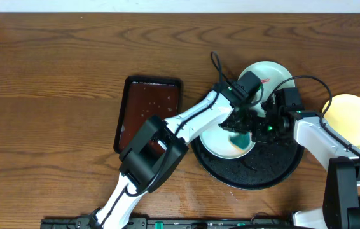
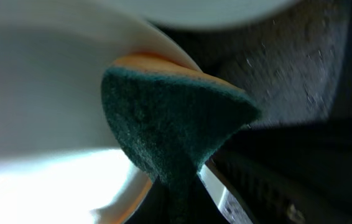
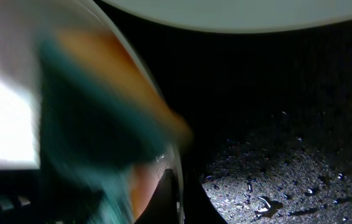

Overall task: Clean dirty plates on tray and stack at the side
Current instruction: 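Scrub the pale green plate with the sponge in the left gripper, then return the sponge to the small dark tray with the left gripper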

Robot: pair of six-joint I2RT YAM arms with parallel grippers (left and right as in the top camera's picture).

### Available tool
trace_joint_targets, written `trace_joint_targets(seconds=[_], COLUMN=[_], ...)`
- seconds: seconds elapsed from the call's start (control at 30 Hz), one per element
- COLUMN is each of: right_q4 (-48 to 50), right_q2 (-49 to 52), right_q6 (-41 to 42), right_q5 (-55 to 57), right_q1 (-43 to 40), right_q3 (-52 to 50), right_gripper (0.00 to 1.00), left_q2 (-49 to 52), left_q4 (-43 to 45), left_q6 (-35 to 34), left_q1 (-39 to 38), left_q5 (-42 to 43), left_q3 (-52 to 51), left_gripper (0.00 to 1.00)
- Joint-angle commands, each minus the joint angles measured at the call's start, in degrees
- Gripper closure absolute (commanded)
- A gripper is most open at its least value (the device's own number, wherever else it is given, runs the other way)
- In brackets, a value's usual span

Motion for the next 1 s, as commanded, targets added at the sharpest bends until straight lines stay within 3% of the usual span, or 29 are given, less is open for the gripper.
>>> trace_joint_targets(seconds=[0.0, 0.1, 0.37, 0.47, 0.73, 0.97], right_q4=[-0.44, -0.44, -0.35, -0.24, -0.33, -0.37], right_q2=[2.03, 2.03, 2.03, 2.03, 2.03, 2.03], right_q6=[-0.13, -0.13, -0.13, -0.13, -0.13, -0.13], right_q5=[6.36, 6.34, 6.34, 6.34, 6.32, 6.32], right_q1=[-0.02, -0.02, -0.02, -0.02, -0.02, -0.02], right_q3=[-0.59, -0.59, -0.59, -0.59, -0.59, -0.59], right_gripper=[0.99, 0.99, 0.99, 0.99, 0.99, 0.99], left_q2=[1.38, 1.38, 1.38, 1.38, 1.36, -0.48], left_q4=[-1.36, -4.61, -15.72, -16.55, -18.88, -23.45], left_q6=[2.82, 2.80, 2.56, 2.62, 2.58, -0.02], left_q1=[-0.52, -0.28, 0.39, 0.42, 0.55, 0.44], left_q5=[7.96, 1.51, -40.13, -48.37, -54.18, -45.79], left_q3=[-0.72, -0.72, -0.72, -0.66, 3.82, 11.08], left_gripper=[0.93, 0.93, 0.93, 0.93, 0.93, 0.93])
